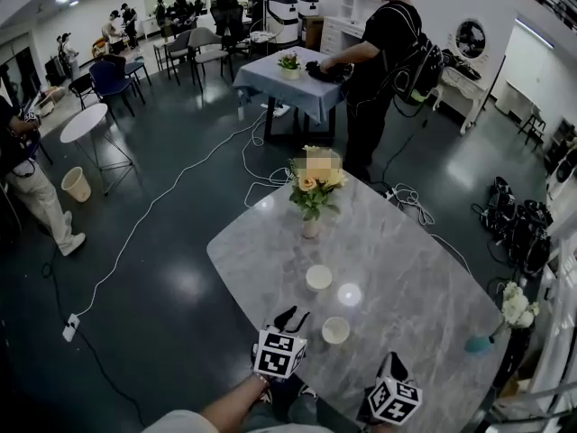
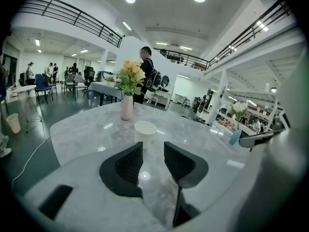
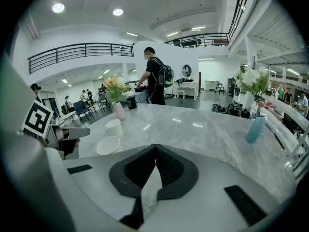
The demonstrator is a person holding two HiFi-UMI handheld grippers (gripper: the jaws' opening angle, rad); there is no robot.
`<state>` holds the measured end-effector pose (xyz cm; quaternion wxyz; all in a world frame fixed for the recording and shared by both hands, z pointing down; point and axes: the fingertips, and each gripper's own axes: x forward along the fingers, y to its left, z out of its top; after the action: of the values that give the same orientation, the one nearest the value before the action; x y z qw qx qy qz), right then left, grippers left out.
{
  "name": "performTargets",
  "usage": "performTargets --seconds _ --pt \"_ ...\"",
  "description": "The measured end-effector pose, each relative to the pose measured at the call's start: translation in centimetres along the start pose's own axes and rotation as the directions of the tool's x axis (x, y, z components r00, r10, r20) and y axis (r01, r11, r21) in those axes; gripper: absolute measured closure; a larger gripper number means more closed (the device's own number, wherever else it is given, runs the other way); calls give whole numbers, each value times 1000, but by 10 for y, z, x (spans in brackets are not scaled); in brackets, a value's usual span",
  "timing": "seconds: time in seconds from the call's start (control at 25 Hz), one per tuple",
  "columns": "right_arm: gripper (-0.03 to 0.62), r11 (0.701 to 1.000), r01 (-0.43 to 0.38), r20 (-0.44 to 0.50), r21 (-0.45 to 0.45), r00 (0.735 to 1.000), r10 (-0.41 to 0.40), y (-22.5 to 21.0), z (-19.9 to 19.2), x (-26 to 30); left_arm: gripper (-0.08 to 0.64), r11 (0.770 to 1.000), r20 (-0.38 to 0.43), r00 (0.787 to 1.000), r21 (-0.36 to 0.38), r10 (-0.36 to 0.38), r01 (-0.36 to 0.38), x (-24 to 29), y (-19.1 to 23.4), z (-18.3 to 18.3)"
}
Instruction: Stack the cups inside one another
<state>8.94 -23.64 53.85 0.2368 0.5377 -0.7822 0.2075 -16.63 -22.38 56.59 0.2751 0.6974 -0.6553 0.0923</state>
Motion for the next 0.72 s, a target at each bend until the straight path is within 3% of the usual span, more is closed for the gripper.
performTargets --seconds 0.24,0.72 --pt "584 1000 24 -29 6 999 -24 -13 -8 3 372 1000 -6 1000 18 -21 21 22 7 3" --pt "584 999 25 -90 38 996 -22 -21 -27 19 320 998 -19 999 48 -30 31 65 20 0"
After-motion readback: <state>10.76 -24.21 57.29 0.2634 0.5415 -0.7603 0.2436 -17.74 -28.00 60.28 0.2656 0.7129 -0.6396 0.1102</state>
